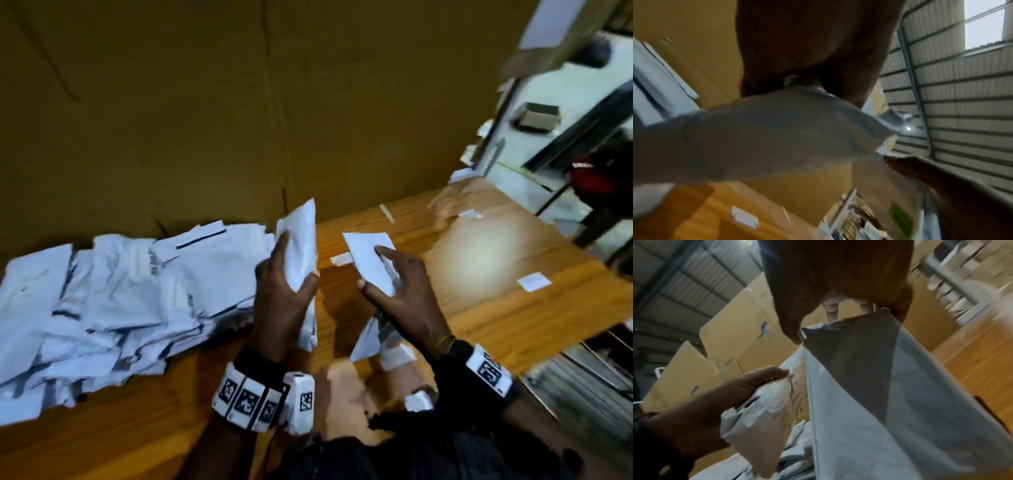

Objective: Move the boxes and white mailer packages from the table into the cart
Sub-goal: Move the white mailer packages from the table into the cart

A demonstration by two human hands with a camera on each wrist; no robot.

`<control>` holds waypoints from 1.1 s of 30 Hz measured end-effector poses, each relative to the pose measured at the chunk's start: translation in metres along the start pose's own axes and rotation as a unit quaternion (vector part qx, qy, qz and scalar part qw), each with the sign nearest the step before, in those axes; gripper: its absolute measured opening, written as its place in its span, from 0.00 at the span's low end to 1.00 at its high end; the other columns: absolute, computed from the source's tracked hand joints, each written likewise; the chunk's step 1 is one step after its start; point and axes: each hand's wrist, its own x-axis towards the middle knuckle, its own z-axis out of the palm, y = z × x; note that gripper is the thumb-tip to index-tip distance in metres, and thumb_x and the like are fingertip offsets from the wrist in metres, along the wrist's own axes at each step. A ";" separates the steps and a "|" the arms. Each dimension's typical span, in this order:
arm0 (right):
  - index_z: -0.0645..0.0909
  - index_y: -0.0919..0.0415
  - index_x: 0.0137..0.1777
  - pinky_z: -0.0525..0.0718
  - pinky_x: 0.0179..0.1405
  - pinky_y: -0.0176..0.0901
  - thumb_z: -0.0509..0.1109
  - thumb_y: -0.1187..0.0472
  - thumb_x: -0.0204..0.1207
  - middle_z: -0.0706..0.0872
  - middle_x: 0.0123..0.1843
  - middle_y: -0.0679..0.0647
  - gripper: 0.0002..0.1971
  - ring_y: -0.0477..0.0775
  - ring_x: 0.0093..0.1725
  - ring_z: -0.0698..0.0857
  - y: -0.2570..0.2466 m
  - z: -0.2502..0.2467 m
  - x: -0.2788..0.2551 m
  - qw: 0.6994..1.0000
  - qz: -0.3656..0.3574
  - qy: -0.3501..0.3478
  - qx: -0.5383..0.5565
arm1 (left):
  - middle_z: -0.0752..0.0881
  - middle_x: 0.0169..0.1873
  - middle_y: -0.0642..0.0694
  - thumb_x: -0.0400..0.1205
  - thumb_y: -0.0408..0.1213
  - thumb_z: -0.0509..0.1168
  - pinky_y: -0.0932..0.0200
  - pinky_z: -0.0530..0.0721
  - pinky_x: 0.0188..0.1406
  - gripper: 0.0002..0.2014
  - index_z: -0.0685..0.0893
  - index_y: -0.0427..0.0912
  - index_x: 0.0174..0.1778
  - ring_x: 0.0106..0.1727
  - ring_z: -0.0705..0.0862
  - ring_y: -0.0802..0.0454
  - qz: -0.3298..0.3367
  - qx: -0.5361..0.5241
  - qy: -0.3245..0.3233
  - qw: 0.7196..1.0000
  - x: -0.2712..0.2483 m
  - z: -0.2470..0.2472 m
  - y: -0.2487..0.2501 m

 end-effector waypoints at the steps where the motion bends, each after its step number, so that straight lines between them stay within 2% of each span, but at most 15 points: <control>1: 0.73 0.41 0.73 0.70 0.73 0.49 0.77 0.45 0.71 0.73 0.66 0.43 0.30 0.48 0.73 0.69 0.009 -0.020 -0.008 1.000 0.009 0.018 -0.001 | 0.72 0.75 0.46 0.72 0.58 0.64 0.69 0.65 0.64 0.41 0.60 0.58 0.84 0.73 0.71 0.50 0.011 -0.009 -0.025 1.000 -0.007 0.020 0.007; 3: 0.74 0.43 0.74 0.70 0.72 0.46 0.78 0.47 0.71 0.74 0.67 0.46 0.31 0.49 0.73 0.70 0.031 -0.061 -0.025 0.998 0.023 0.055 -0.012 | 0.68 0.79 0.50 0.71 0.64 0.59 0.68 0.64 0.66 0.43 0.58 0.59 0.84 0.76 0.68 0.53 0.026 -0.018 -0.079 0.996 -0.023 0.060 0.024; 5: 0.74 0.41 0.73 0.70 0.74 0.49 0.78 0.46 0.70 0.74 0.70 0.47 0.31 0.47 0.75 0.70 0.052 -0.104 -0.045 0.995 0.042 0.092 -0.012 | 0.64 0.82 0.54 0.72 0.64 0.58 0.65 0.63 0.68 0.42 0.56 0.61 0.84 0.78 0.65 0.53 0.045 -0.013 -0.131 0.990 -0.038 0.100 0.048; 7: 0.73 0.39 0.73 0.70 0.75 0.49 0.77 0.43 0.70 0.73 0.72 0.46 0.30 0.44 0.76 0.68 0.071 -0.142 -0.067 0.990 0.059 0.128 -0.011 | 0.58 0.84 0.58 0.79 0.58 0.62 0.64 0.59 0.71 0.39 0.53 0.60 0.85 0.82 0.60 0.55 0.072 -0.019 -0.174 0.982 -0.052 0.138 0.073; 9: 0.73 0.37 0.74 0.69 0.75 0.45 0.75 0.38 0.70 0.72 0.72 0.46 0.31 0.41 0.76 0.68 0.091 -0.178 -0.088 0.984 0.078 0.161 -0.014 | 0.55 0.84 0.61 0.84 0.51 0.64 0.61 0.56 0.78 0.36 0.50 0.62 0.84 0.83 0.56 0.60 0.097 -0.045 -0.209 0.972 -0.066 0.174 0.098; 12: 0.71 0.35 0.74 0.67 0.73 0.41 0.71 0.33 0.68 0.71 0.74 0.45 0.33 0.40 0.76 0.67 0.121 -0.237 -0.126 0.973 0.112 0.202 -0.022 | 0.54 0.83 0.66 0.85 0.50 0.61 0.57 0.57 0.81 0.34 0.50 0.67 0.83 0.83 0.54 0.66 0.133 -0.081 -0.259 0.953 -0.093 0.231 0.140; 15: 0.72 0.37 0.74 0.65 0.68 0.26 0.70 0.35 0.68 0.71 0.72 0.44 0.33 0.34 0.71 0.69 0.148 -0.284 -0.159 0.960 0.134 0.246 -0.018 | 0.53 0.83 0.69 0.87 0.50 0.59 0.58 0.57 0.80 0.32 0.49 0.66 0.84 0.83 0.54 0.67 0.159 -0.110 -0.294 0.936 -0.118 0.283 0.171; 16: 0.72 0.37 0.74 0.64 0.66 0.24 0.70 0.35 0.67 0.71 0.71 0.44 0.33 0.33 0.71 0.69 0.159 -0.300 -0.171 0.954 0.142 0.262 -0.022 | 0.53 0.82 0.70 0.87 0.51 0.58 0.57 0.57 0.80 0.32 0.49 0.66 0.83 0.83 0.55 0.66 0.161 -0.120 -0.306 0.930 -0.128 0.302 0.182; 19: 0.73 0.37 0.73 0.64 0.68 0.31 0.73 0.36 0.69 0.71 0.72 0.47 0.31 0.40 0.73 0.69 0.186 -0.342 -0.203 0.935 0.183 0.303 -0.029 | 0.54 0.83 0.68 0.87 0.51 0.58 0.57 0.58 0.80 0.32 0.49 0.66 0.84 0.84 0.56 0.62 0.156 -0.134 -0.356 0.911 -0.155 0.353 0.213; 22: 0.73 0.36 0.72 0.62 0.65 0.22 0.73 0.38 0.68 0.70 0.71 0.47 0.30 0.37 0.70 0.68 0.205 -0.373 -0.226 0.914 0.220 0.341 -0.021 | 0.55 0.84 0.62 0.83 0.56 0.55 0.56 0.58 0.80 0.33 0.48 0.66 0.84 0.84 0.56 0.59 0.166 -0.123 -0.409 0.889 -0.174 0.395 0.241; 25: 0.73 0.37 0.72 0.62 0.69 0.35 0.75 0.45 0.71 0.69 0.73 0.48 0.28 0.43 0.74 0.68 0.228 -0.396 -0.237 0.896 0.252 0.364 -0.030 | 0.55 0.85 0.55 0.75 0.66 0.50 0.60 0.59 0.73 0.39 0.47 0.65 0.84 0.82 0.60 0.56 0.159 -0.091 -0.447 0.876 -0.184 0.433 0.263; 27: 0.74 0.40 0.73 0.62 0.69 0.37 0.76 0.46 0.72 0.68 0.73 0.49 0.29 0.43 0.74 0.68 0.243 -0.408 -0.241 0.888 0.271 0.371 -0.032 | 0.53 0.85 0.57 0.72 0.66 0.48 0.60 0.58 0.73 0.41 0.47 0.65 0.84 0.83 0.57 0.57 0.160 -0.089 -0.466 0.866 -0.189 0.457 0.275; 30: 0.75 0.41 0.72 0.63 0.69 0.37 0.77 0.47 0.71 0.70 0.71 0.50 0.29 0.45 0.73 0.69 0.266 -0.426 -0.237 0.873 0.282 0.396 -0.042 | 0.51 0.85 0.58 0.74 0.66 0.47 0.52 0.56 0.81 0.38 0.45 0.69 0.82 0.84 0.55 0.57 0.168 -0.091 -0.486 0.853 -0.188 0.495 0.287; 33: 0.75 0.39 0.72 0.66 0.74 0.44 0.76 0.42 0.70 0.70 0.72 0.52 0.29 0.51 0.76 0.69 0.301 -0.451 -0.227 0.859 0.290 0.416 -0.064 | 0.57 0.84 0.55 0.76 0.64 0.47 0.39 0.54 0.83 0.37 0.44 0.68 0.83 0.83 0.57 0.54 0.192 -0.068 -0.505 0.839 -0.177 0.541 0.303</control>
